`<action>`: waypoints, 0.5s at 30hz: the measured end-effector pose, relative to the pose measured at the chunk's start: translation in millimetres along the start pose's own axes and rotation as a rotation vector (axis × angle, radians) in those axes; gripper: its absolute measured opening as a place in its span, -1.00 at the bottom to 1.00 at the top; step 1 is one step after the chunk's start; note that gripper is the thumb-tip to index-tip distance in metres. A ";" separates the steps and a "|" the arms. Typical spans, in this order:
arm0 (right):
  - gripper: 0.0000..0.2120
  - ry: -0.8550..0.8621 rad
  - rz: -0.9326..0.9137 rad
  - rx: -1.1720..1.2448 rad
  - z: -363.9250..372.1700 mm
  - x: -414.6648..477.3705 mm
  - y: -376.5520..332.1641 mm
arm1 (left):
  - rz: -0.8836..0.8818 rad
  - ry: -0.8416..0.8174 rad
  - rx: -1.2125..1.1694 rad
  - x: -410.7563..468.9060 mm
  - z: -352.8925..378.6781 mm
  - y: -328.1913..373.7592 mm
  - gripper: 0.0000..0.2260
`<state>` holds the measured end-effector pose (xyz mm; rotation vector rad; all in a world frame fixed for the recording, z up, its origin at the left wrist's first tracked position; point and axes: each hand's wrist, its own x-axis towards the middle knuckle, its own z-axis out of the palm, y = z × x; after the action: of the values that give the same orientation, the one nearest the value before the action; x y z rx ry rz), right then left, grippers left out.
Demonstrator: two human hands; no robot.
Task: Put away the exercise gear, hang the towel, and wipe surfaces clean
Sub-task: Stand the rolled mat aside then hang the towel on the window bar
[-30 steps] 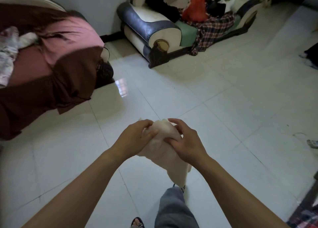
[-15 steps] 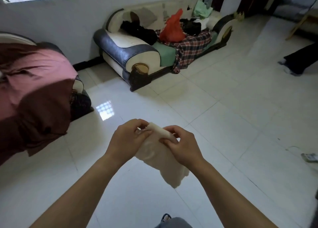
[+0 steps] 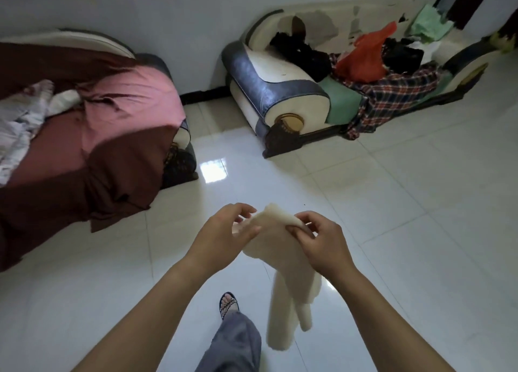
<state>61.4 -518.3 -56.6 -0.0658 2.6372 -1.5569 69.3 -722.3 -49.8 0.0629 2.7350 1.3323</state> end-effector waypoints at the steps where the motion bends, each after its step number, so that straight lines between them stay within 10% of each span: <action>1: -0.89 -0.004 0.008 0.012 5.3 19.9 -4.7 | -0.001 0.003 -0.003 17.0 -8.4 -7.4 -0.79; 15: -0.92 -0.019 -0.074 0.057 50.9 281.0 -69.6 | 0.008 0.110 0.084 237.7 -129.2 -60.6 -0.77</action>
<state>-214.1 -617.9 -33.0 -0.1760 2.6028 -1.6439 -180.5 -841.8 -35.1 0.0074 2.8842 1.2584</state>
